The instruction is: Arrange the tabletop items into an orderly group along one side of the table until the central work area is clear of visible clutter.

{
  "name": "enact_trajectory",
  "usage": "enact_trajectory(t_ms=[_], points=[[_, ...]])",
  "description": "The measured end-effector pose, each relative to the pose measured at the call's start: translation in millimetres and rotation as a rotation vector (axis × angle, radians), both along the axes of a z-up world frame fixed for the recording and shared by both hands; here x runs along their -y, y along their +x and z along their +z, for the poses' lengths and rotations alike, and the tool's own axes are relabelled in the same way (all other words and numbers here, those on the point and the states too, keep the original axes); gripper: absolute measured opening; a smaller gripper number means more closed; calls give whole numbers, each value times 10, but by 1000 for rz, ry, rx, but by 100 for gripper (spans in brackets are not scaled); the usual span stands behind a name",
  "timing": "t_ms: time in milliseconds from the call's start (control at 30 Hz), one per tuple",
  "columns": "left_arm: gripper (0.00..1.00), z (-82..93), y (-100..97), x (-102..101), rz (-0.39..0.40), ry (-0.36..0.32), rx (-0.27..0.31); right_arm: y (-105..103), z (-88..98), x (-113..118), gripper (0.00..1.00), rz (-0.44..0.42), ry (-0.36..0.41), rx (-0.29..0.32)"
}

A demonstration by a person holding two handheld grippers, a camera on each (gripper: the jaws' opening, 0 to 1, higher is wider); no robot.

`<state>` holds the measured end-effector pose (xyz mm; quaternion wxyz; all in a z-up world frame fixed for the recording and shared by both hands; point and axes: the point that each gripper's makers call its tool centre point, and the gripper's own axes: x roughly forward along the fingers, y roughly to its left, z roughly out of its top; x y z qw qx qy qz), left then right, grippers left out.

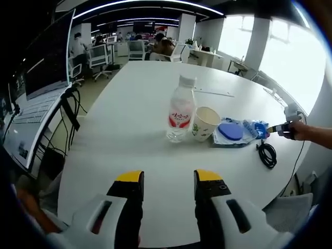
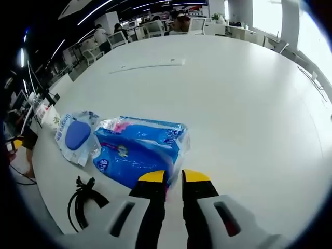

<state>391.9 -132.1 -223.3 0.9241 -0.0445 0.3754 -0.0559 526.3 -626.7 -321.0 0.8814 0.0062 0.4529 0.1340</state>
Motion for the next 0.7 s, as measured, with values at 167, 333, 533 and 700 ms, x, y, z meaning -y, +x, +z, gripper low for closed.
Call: enact_trajectory(t_ms=[167, 333, 533, 700], points=[[37, 1, 16, 38, -7, 1, 1, 4, -6, 31, 5, 11, -12, 4], [37, -2, 26, 54, -8, -1, 0, -14, -2, 51, 5, 22, -20, 3], [38, 0, 28, 43, -10, 3, -1, -46, -4, 73, 5, 42, -32, 2], [38, 2, 17, 37, -14, 7, -2, -59, -3, 89, 5, 55, -38, 3]])
